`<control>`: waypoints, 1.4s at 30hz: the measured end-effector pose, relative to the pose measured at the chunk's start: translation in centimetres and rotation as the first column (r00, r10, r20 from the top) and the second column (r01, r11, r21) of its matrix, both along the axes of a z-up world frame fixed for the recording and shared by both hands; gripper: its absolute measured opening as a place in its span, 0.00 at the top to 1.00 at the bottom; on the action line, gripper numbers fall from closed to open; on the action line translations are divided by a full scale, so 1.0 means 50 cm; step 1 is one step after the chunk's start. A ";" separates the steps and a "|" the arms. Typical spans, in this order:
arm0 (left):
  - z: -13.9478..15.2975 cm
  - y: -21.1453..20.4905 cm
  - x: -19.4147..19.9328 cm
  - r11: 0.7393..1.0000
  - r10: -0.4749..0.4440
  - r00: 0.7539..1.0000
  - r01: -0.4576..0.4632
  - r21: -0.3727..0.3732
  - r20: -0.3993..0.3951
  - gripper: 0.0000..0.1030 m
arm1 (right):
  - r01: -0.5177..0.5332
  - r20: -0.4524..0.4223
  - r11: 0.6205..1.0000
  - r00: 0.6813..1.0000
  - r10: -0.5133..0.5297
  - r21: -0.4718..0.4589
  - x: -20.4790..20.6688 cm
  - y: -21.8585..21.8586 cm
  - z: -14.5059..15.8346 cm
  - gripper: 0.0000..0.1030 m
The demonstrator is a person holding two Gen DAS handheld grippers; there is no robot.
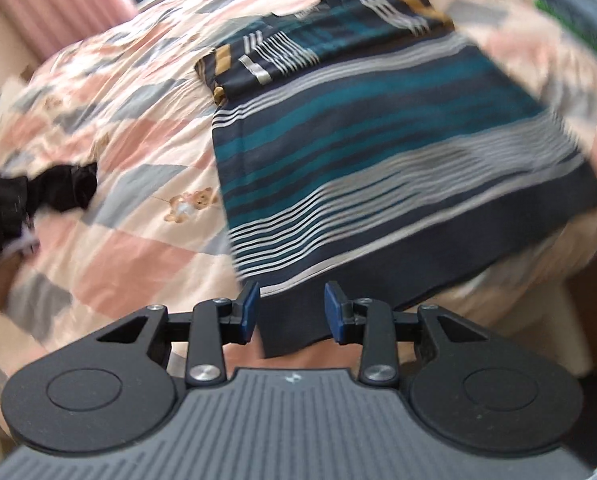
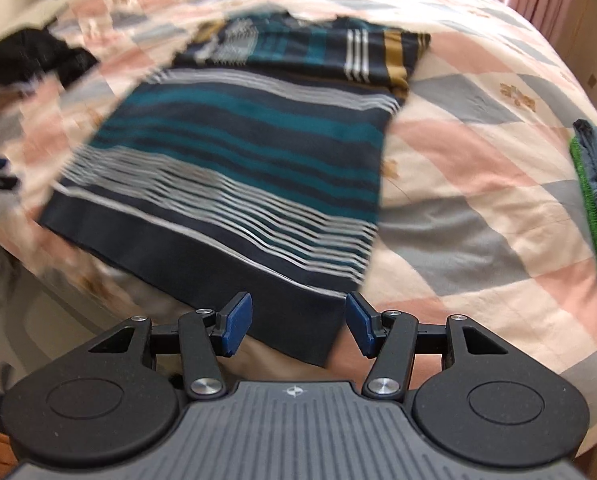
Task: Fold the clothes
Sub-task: 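Grasp the sweater hem with both grippers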
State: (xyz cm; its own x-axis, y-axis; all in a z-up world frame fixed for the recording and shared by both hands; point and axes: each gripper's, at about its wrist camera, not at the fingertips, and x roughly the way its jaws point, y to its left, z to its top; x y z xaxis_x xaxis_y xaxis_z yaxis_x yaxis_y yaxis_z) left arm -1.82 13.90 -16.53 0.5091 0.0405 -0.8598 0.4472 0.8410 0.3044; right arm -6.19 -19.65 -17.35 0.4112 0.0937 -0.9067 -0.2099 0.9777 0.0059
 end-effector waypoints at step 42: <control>-0.204 0.182 0.075 0.375 -0.926 0.376 0.895 0.240 0.046 0.89 | -0.778 -0.064 0.592 0.615 0.786 -0.208 0.118 0.023 -0.107 0.93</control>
